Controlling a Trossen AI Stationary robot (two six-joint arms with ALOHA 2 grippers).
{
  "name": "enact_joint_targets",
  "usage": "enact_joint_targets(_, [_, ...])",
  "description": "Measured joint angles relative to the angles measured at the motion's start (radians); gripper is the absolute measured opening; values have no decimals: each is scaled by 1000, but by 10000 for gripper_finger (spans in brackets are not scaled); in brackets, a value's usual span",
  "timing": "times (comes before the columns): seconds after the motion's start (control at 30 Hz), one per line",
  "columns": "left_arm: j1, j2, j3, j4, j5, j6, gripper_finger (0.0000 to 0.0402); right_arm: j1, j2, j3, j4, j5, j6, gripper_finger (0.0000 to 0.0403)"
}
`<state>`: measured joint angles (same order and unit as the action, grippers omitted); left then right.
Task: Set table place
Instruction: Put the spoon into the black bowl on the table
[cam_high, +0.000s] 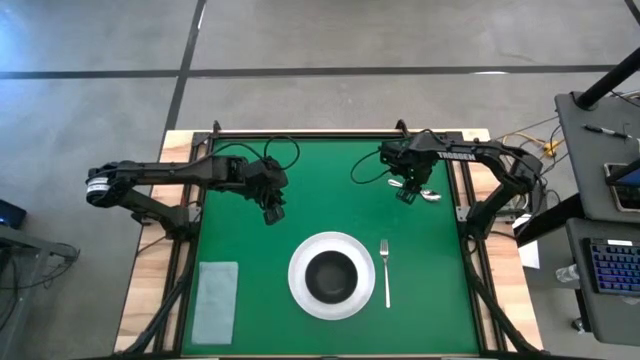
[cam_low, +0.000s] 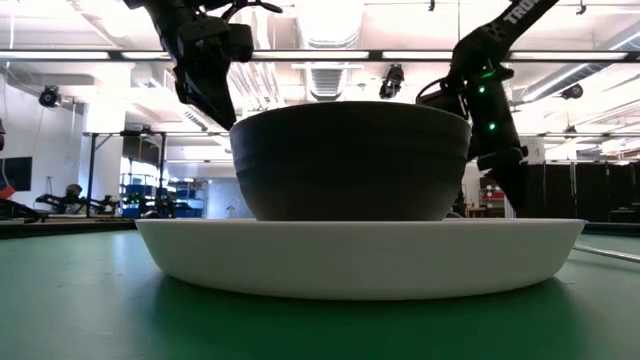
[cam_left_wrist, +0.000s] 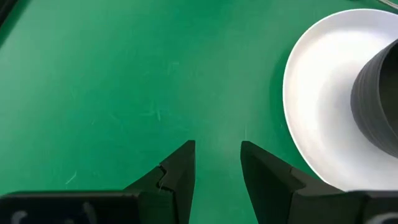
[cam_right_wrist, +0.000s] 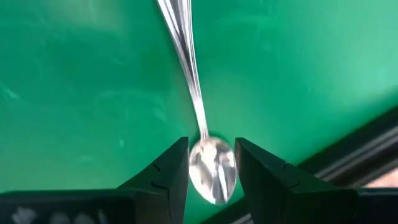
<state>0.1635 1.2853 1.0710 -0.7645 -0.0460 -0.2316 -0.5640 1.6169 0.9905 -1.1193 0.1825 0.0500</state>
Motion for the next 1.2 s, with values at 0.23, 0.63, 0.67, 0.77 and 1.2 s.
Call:
enact_joint_targets(0.23, [0, -6, 0, -18, -1, -26, 114, -1, 66, -13, 43, 1, -63, 132])
enact_joint_targets(0.63, [0, -6, 0, -31, -8, -51, 114, -6, 111, -77, 110, 0, -77, 95])
enact_joint_targets(0.67, [0, -6, 0, -31, -8, -50, 114, -6, 109, -78, 114, -1, -75, 87])
enact_joint_targets(0.77, [0, -6, 0, -31, -12, -50, 114, -5, 104, -77, 119, -7, -64, 59])
enact_joint_targets(1.2, [0, -6, 0, -33, -13, -50, 114, 9, 57, -60, 113, -3, 6, 11])
